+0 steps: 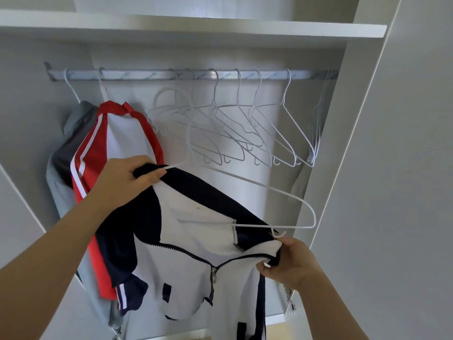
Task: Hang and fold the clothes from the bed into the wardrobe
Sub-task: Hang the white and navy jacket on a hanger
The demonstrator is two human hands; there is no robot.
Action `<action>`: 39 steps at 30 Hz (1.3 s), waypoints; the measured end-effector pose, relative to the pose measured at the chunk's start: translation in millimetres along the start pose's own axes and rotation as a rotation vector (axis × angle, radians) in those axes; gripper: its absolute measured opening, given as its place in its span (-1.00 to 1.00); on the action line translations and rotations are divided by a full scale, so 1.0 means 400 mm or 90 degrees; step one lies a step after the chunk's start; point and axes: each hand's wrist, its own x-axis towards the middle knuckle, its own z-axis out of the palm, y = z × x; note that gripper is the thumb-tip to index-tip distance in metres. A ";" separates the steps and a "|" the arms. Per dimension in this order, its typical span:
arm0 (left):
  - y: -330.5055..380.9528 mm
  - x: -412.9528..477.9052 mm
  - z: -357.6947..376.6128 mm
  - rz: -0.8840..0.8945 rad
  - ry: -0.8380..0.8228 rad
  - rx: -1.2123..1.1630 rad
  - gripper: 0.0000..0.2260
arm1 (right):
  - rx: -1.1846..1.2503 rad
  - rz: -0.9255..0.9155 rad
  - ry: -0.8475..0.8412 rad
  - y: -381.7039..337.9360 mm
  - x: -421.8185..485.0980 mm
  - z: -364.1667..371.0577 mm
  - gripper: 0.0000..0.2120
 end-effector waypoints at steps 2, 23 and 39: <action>-0.009 -0.002 -0.003 -0.007 -0.038 -0.008 -0.91 | 0.040 0.006 0.004 -0.009 -0.004 0.005 -0.77; 0.023 -0.014 0.058 -0.105 -0.132 -0.163 -0.75 | -0.092 -0.096 0.096 -0.046 -0.011 0.046 -0.96; 0.124 -0.020 0.193 0.011 -0.085 0.118 -0.77 | -0.498 -0.504 0.283 -0.021 0.007 0.136 -0.91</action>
